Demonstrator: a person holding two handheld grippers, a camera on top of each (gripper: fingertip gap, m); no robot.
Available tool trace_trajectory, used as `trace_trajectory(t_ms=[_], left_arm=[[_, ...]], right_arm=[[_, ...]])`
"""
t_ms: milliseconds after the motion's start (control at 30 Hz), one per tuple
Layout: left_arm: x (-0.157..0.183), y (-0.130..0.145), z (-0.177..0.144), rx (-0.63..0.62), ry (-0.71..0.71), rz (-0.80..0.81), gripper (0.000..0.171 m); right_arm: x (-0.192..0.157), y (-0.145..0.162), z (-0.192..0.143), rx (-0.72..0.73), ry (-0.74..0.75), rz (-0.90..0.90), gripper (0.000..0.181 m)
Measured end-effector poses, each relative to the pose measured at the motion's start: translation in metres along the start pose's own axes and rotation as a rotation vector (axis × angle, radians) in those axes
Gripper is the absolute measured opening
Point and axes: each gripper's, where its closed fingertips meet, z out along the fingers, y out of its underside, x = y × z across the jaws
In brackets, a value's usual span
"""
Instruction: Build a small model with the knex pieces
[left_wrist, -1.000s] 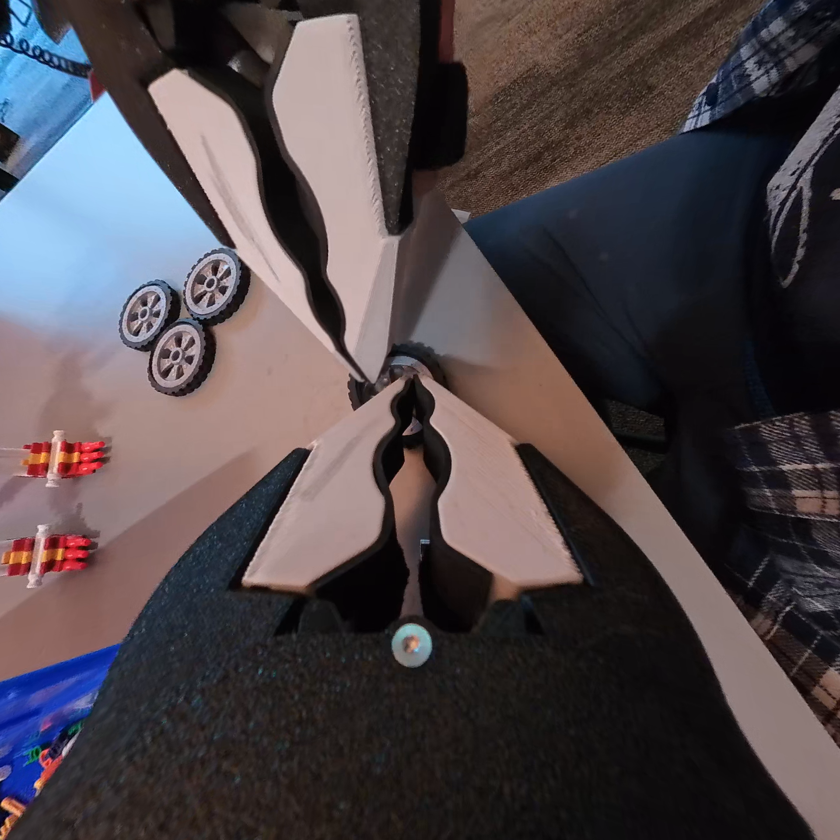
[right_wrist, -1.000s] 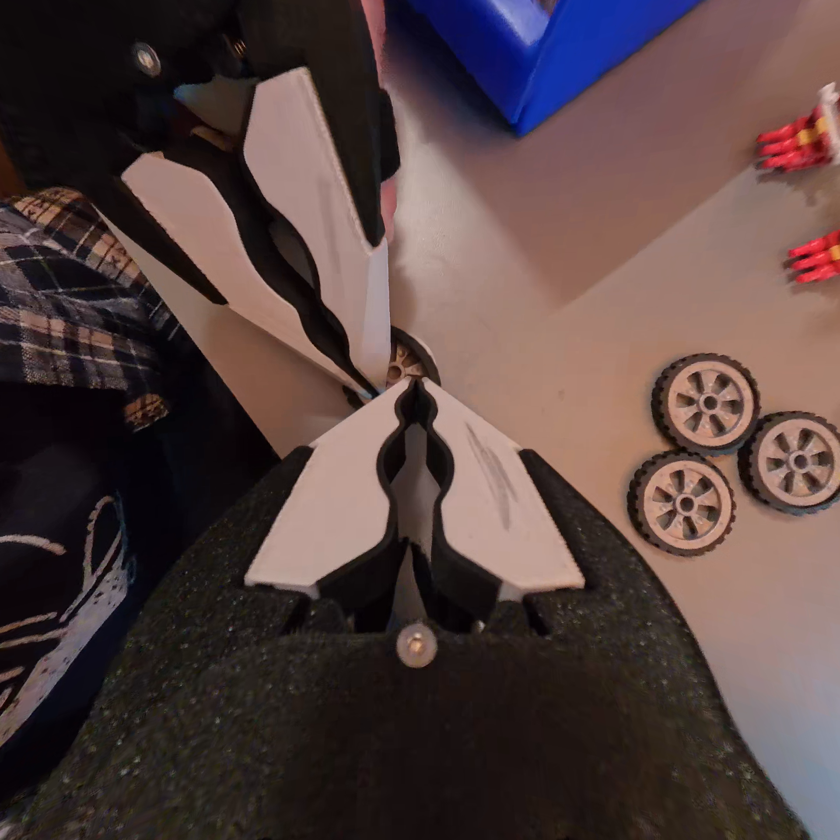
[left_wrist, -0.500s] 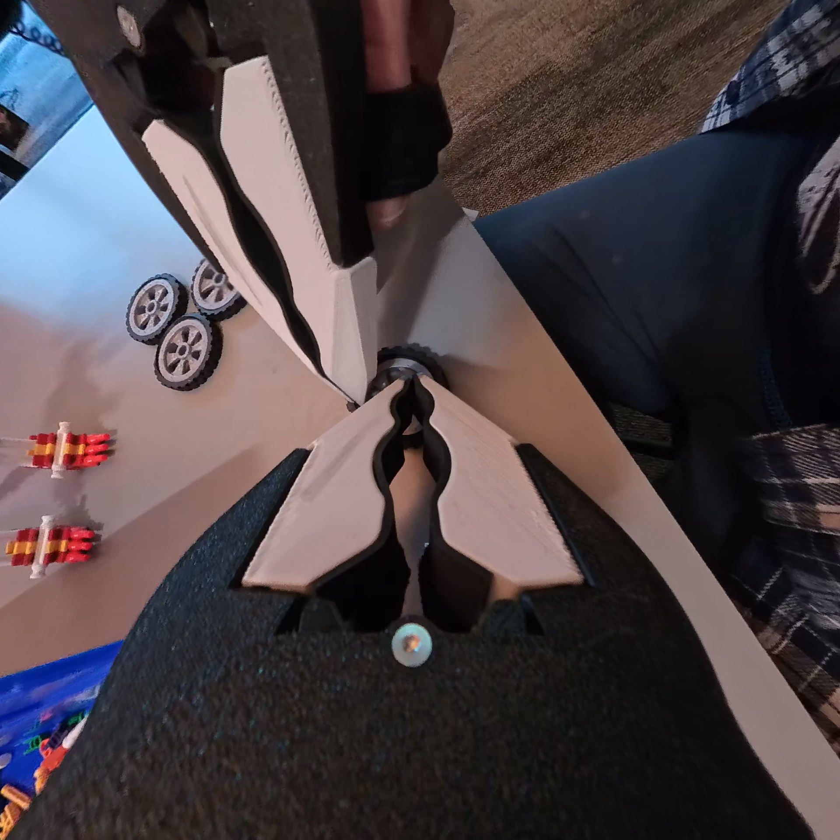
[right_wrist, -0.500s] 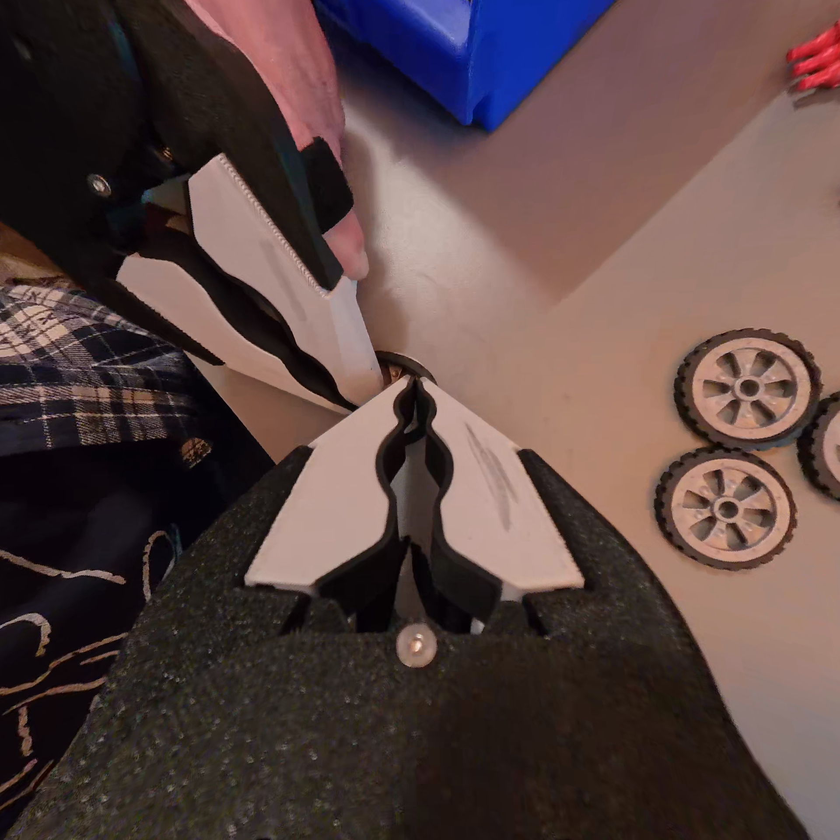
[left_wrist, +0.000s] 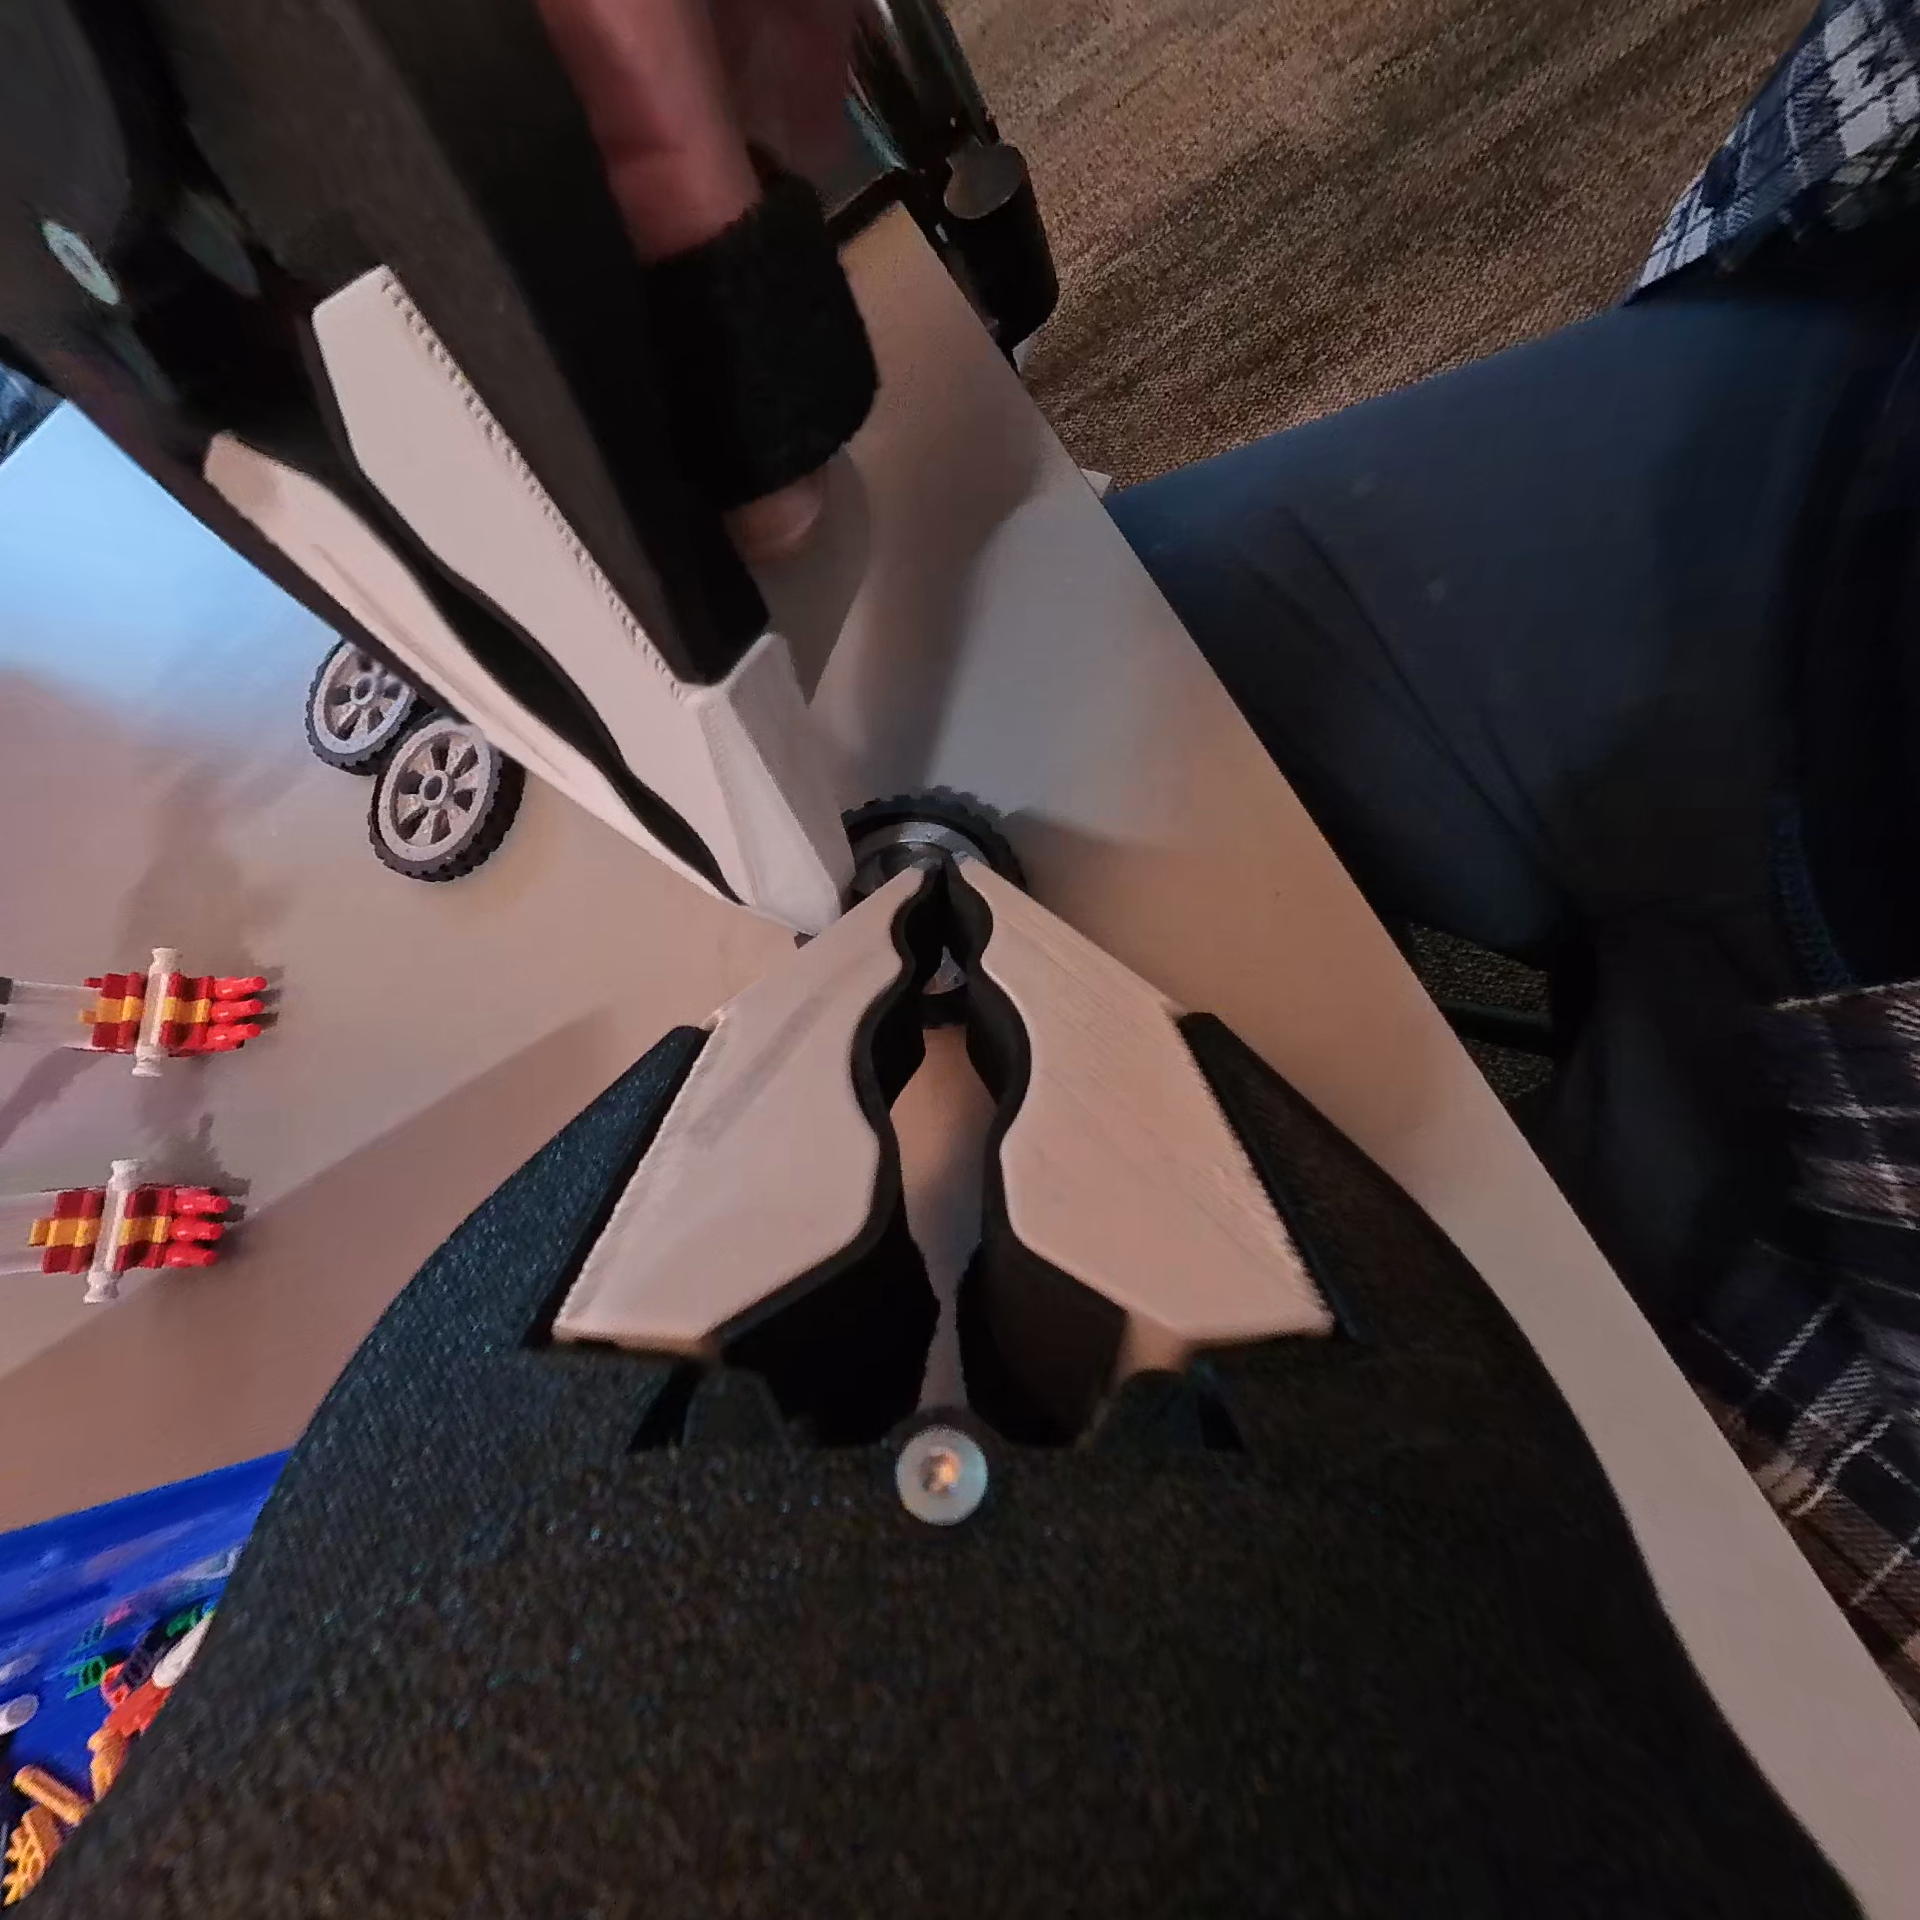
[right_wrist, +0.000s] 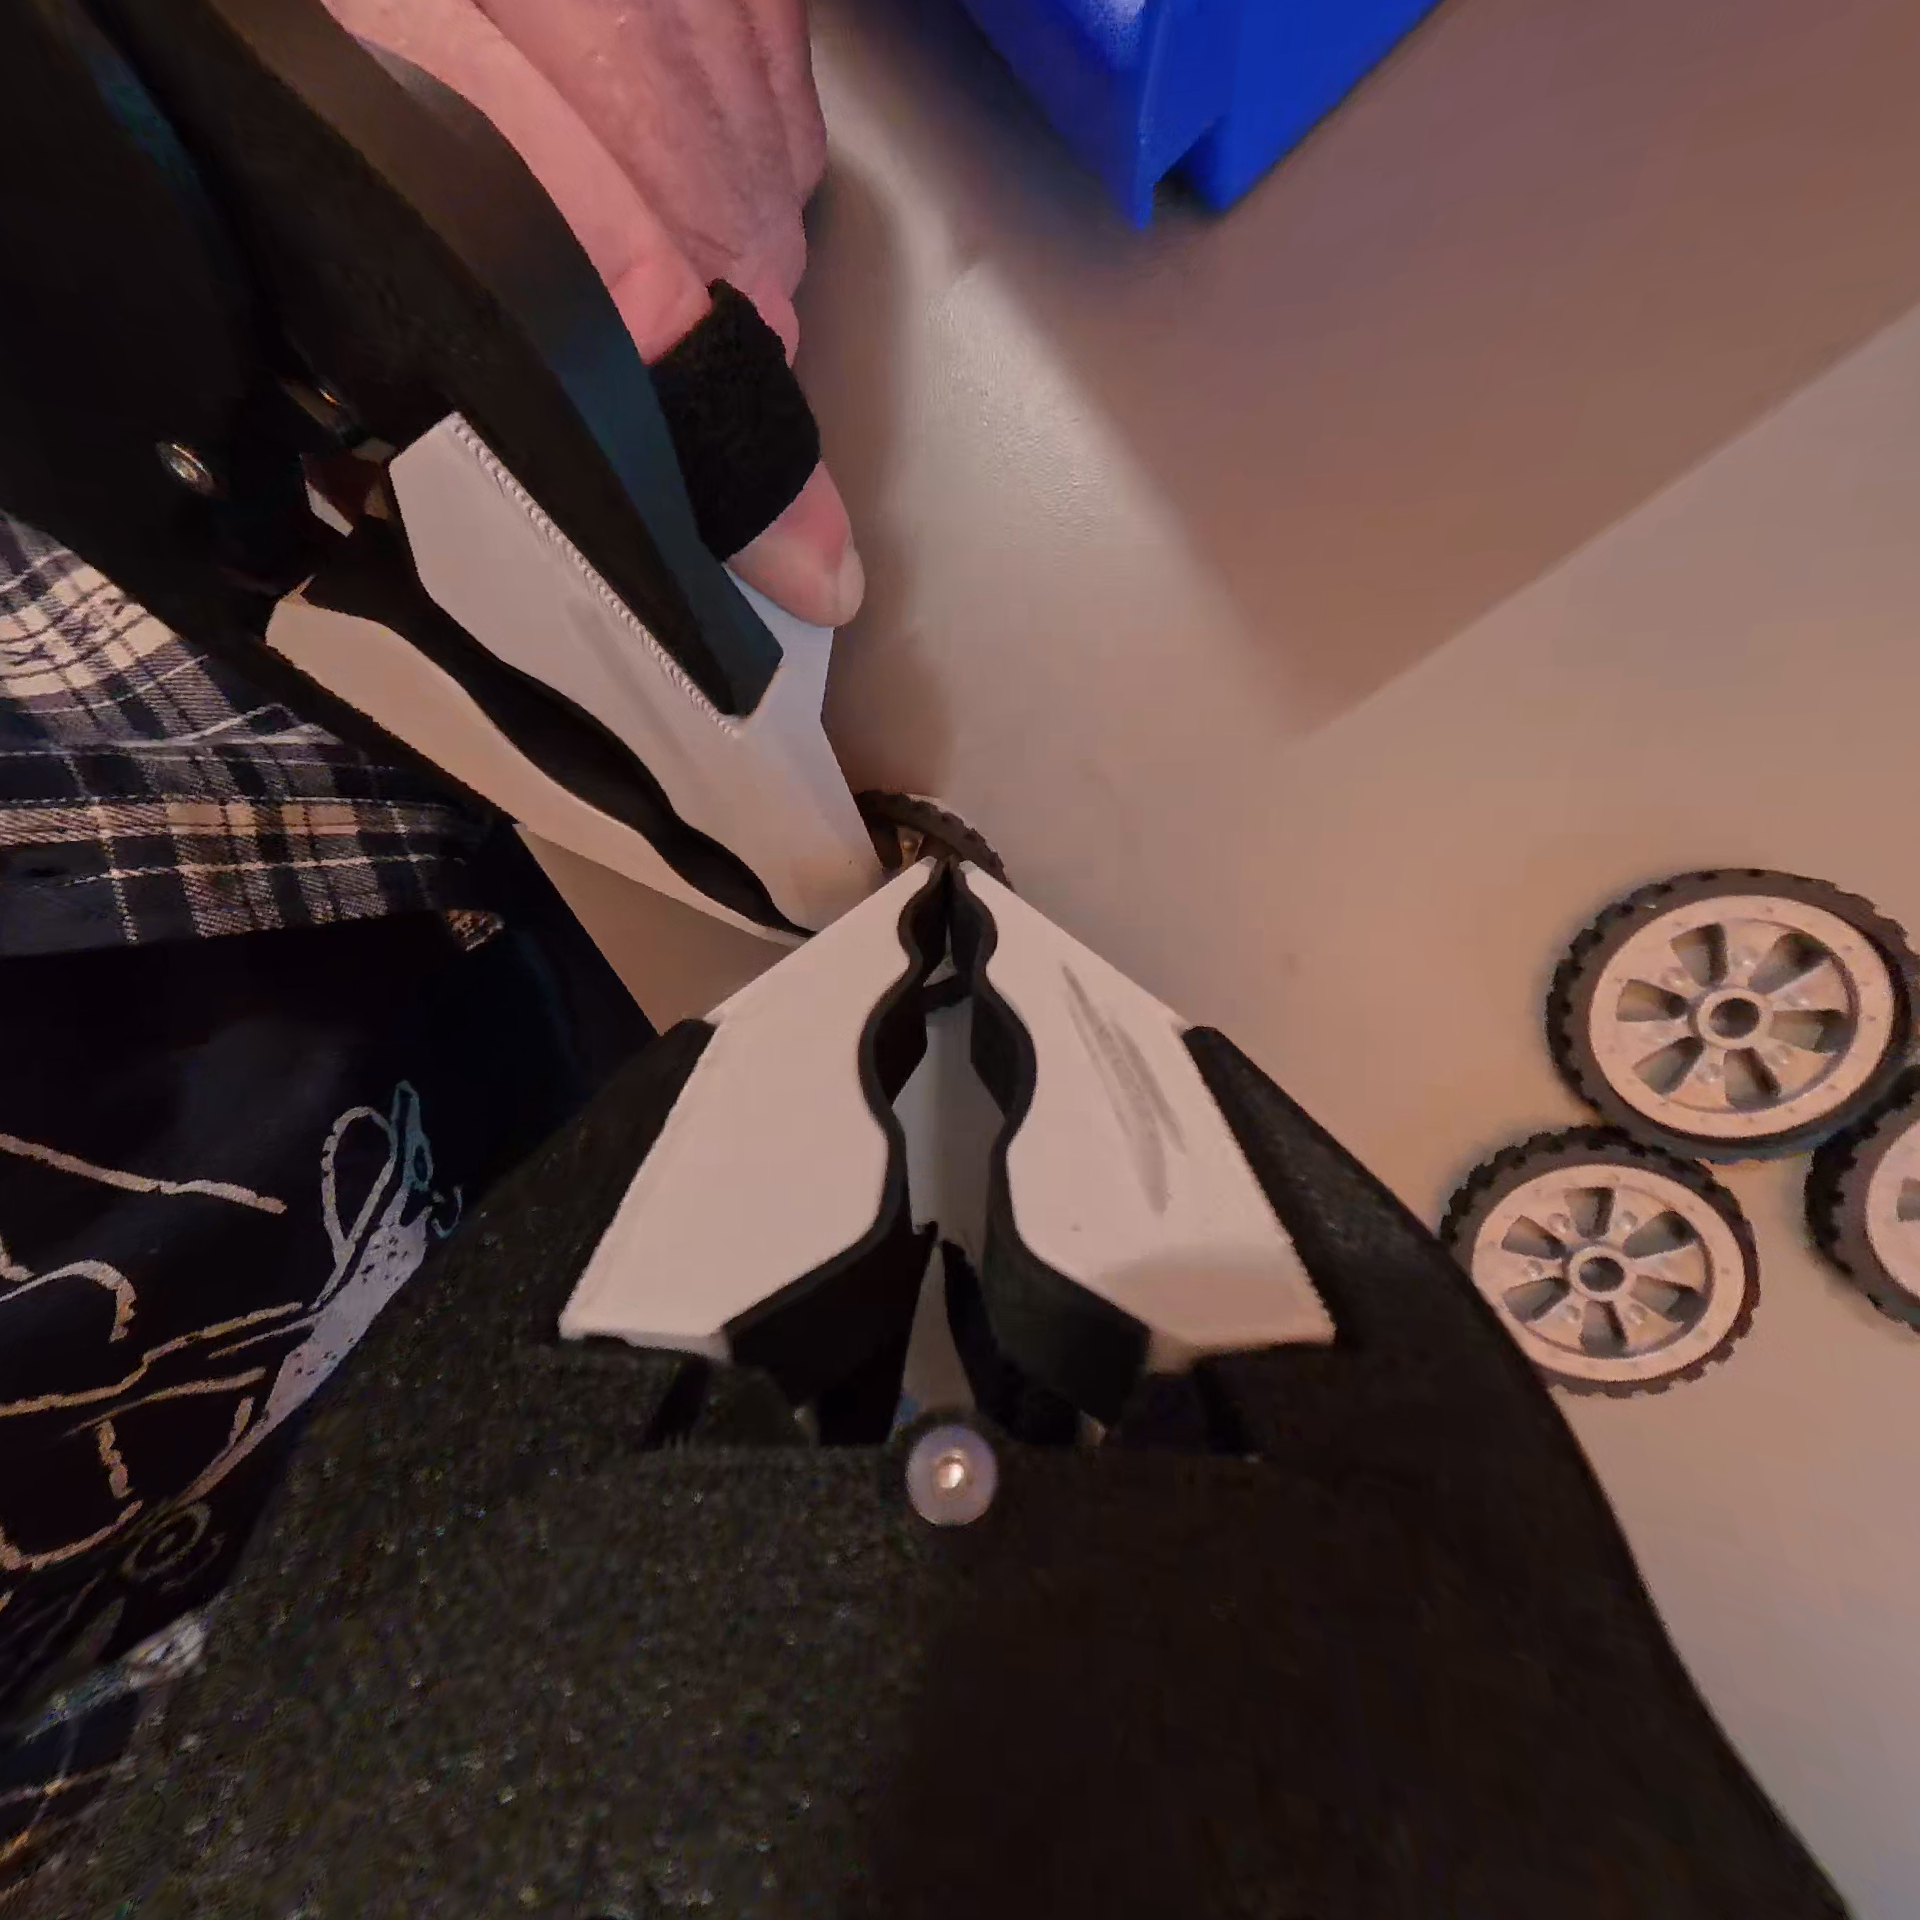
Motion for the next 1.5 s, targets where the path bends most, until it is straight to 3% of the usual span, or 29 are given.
trace_trajectory(t_ms=[333, 600, 900, 1300, 1367, 1500], left_arm=[[-0.001, 0.000, -0.001, 0.006, 0.005, 0.010, 0.000], [-0.002, 0.003, -0.004, 0.013, 0.028, 0.016, 0.000], [-0.007, 0.012, -0.011, -0.032, 0.005, 0.014, 0.000], [-0.008, 0.012, -0.009, -0.051, -0.005, -0.048, 0.000], [-0.006, 0.010, -0.008, -0.038, 0.010, -0.057, 0.000], [-0.005, 0.009, -0.007, -0.029, 0.015, -0.069, 0.000]], right_arm=[[-0.002, 0.001, 0.000, -0.179, -0.151, -0.042, 0.000], [-0.004, -0.001, 0.002, -0.090, -0.179, 0.008, 0.000], [-0.002, 0.002, 0.001, 0.094, 0.045, 0.014, 0.000], [-0.007, 0.003, -0.003, 0.184, 0.261, -0.104, 0.000], [-0.008, -0.008, -0.009, 0.243, 0.272, -0.108, 0.000], [-0.003, -0.002, -0.002, 0.211, 0.258, -0.096, 0.000]])
